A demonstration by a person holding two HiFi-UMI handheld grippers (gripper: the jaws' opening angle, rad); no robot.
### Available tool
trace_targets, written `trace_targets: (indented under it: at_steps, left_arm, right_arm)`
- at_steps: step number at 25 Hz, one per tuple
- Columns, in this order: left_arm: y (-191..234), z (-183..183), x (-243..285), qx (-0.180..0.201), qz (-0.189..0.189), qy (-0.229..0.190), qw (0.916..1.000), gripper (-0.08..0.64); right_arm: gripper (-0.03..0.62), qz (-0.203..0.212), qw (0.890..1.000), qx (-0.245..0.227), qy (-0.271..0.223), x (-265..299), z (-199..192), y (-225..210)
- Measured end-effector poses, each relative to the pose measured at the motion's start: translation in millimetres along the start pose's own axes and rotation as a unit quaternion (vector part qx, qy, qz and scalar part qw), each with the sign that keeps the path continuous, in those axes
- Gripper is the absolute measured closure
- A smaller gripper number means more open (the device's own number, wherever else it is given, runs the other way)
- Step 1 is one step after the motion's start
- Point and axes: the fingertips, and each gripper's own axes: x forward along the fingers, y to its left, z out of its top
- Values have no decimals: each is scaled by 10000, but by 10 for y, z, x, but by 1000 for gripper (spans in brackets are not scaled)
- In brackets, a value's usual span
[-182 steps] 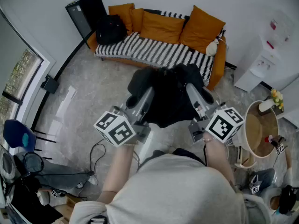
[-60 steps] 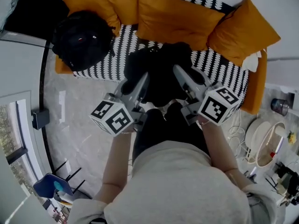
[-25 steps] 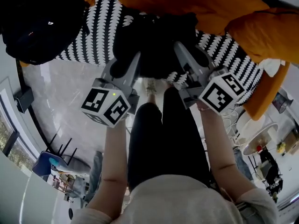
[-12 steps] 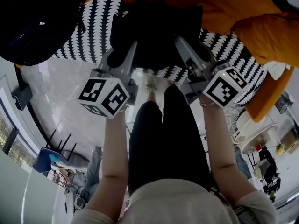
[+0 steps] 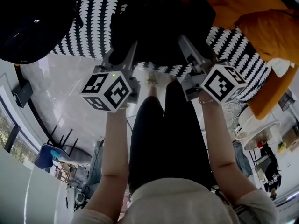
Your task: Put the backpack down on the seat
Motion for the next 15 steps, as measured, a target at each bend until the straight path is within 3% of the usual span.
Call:
trace_targets:
  at_steps: [4,11,15]
  left_arm:
    - [35,-130,26,-309,227,41,9993,426]
    - [71,-209,-21,-456,580,115,9972,268]
    - [76,-255,-96,-478,645,153,9967,240]
  right_arm:
    - [373,-238,9997,53,91,-49,-80,-150]
    - [329,-605,9977,302,-34,-183,-129,-306]
    - [319,-644,9975,304,1,-243,-174,-298]
